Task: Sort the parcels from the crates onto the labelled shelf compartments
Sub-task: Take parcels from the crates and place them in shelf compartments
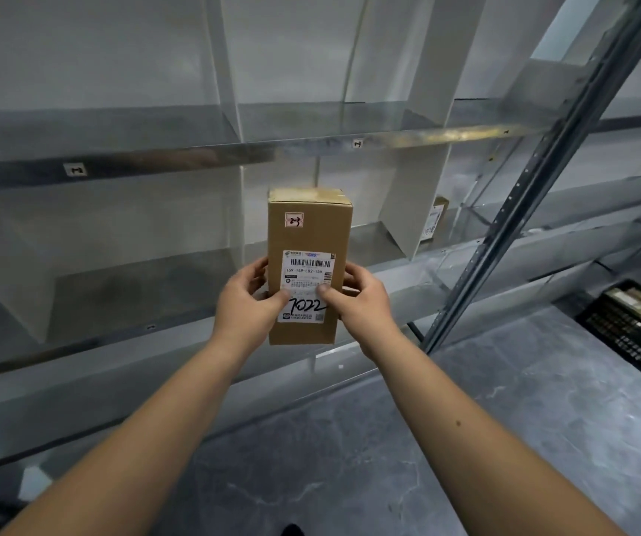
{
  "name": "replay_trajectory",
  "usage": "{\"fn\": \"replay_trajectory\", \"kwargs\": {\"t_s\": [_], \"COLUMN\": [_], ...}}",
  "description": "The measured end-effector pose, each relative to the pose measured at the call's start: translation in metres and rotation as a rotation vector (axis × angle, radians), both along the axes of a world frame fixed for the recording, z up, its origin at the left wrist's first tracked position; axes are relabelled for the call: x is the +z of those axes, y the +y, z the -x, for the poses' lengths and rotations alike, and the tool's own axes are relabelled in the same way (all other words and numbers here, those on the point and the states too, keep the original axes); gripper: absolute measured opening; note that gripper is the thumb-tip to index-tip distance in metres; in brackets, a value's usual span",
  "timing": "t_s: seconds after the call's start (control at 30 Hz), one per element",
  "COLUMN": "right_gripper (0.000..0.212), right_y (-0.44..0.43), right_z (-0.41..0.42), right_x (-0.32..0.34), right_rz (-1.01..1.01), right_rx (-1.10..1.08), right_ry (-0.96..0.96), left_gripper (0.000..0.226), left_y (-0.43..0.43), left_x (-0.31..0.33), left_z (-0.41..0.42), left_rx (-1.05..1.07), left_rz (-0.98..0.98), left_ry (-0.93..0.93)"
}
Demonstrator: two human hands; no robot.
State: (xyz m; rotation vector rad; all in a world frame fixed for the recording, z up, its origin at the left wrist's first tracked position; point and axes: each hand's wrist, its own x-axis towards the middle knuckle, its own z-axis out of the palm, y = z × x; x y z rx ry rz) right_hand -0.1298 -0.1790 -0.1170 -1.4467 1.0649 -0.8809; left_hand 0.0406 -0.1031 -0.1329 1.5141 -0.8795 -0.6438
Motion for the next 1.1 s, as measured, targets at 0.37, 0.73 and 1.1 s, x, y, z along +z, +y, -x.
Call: {"fn": "replay_trajectory", "kwargs": {"t_s": [0.37, 0.73, 1.1], "right_gripper": [0.069, 0.053, 0.042], "right_y": [-0.107, -0.175, -0.188], "right_z": [-0.005, -0.014, -0.076], "right_x": [-0.027, -0.066, -0.107], "right_rz": [0.024, 0.101, 0.185], "right_rx": [0.052, 0.246, 0.307], "right_ry": [0.094, 0.152, 0.259], "left_gripper": [0.076, 0.07, 0.05], "left_y": [-0.095, -0.134, -0.142], "left_x": [-0.025, -0.051, -0.102], "left_z": [0.013, 0.026, -0.024], "left_rx": [0.05, 0.355, 0.426], "left_rz": [-0.054, -0.151, -0.157], "left_ry": [0.01, -0.066, -0.158]}}
